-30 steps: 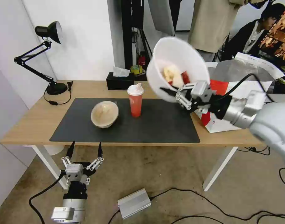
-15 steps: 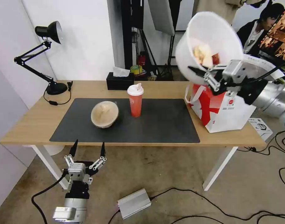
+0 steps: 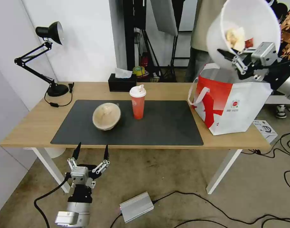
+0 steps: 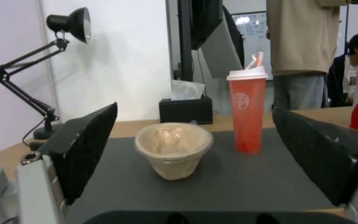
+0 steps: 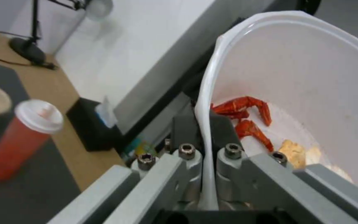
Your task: Pick up the trash from the table and place it into the takeout bag.
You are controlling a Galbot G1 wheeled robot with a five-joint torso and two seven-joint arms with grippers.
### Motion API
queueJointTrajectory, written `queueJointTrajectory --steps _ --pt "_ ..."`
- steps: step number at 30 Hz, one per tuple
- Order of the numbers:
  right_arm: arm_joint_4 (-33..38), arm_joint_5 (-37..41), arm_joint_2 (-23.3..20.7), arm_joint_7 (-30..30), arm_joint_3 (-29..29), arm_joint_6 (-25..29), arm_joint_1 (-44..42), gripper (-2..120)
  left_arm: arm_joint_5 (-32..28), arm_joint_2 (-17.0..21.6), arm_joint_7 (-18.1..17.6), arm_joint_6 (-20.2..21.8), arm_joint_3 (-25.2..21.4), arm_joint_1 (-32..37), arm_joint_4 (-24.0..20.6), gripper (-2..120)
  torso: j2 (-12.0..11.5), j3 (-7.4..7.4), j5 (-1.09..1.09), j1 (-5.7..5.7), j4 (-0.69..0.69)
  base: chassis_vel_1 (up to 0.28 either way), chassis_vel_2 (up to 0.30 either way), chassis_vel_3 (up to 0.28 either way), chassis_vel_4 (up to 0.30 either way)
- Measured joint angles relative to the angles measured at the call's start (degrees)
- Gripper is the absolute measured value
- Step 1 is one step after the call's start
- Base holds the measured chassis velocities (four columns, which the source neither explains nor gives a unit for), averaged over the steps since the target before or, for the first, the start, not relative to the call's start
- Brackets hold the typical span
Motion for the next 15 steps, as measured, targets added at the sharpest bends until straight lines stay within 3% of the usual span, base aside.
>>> queueJointTrajectory --steps 15 --pt "-8.89 -3.15 2.92 0.18 -4.81 1.15 5.68 0 0.57 0.01 0.04 -0.15 0.32 0.22 0.06 100 0.0 0.0 0.0 0.0 0.0 0.0 0.0 0.0 0.0"
